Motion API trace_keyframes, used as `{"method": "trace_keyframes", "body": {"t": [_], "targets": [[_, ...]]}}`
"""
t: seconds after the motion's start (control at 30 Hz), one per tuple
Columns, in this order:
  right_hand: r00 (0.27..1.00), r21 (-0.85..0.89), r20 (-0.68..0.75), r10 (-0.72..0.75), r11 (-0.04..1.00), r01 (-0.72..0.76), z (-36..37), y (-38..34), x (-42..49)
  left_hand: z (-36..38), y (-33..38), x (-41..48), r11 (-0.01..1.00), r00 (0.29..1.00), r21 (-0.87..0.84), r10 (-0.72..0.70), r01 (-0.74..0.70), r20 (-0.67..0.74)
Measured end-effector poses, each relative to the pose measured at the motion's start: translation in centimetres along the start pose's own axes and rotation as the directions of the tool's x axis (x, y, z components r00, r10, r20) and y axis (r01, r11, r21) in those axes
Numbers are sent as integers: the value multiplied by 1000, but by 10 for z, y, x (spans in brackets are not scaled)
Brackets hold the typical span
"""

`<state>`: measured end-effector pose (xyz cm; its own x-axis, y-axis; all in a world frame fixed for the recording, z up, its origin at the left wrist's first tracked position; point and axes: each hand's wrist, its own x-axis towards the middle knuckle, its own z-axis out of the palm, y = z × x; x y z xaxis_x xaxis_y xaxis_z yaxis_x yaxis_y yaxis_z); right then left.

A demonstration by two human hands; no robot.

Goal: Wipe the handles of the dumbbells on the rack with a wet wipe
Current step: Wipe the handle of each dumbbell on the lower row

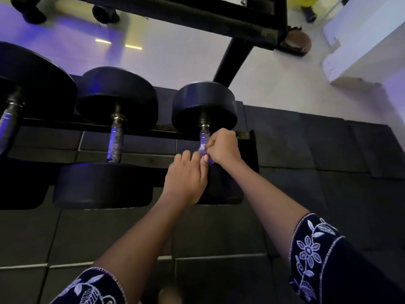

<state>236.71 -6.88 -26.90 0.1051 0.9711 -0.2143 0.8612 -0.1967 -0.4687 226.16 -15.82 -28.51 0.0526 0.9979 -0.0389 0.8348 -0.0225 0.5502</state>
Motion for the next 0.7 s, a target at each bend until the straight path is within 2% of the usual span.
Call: {"method": "trace_keyframes", "body": {"t": [0.17,0.37,0.53,0.67,0.7], "targets": [[981,-87,193,-5,996,22,-1,-2,4,1,0,-2,1000,1000,-31,-6,6,-13],[997,32,-66,51,998,-49,0,4,-1,4,0,-1,1000,999,-7,12,-12,-48],[994,106,100,-44,994,34,-2,5,0,4,-2,-1,999,998,-1,32,-32,-52],[996,52,-93,16,999,-11,0,7,-2,3,-1,-1,1000,998,-6,19,-19,-60],[996,54,-92,-1,999,6,0,8,-2,3,-1,-1,1000,998,-7,19,-19,-59]]}}
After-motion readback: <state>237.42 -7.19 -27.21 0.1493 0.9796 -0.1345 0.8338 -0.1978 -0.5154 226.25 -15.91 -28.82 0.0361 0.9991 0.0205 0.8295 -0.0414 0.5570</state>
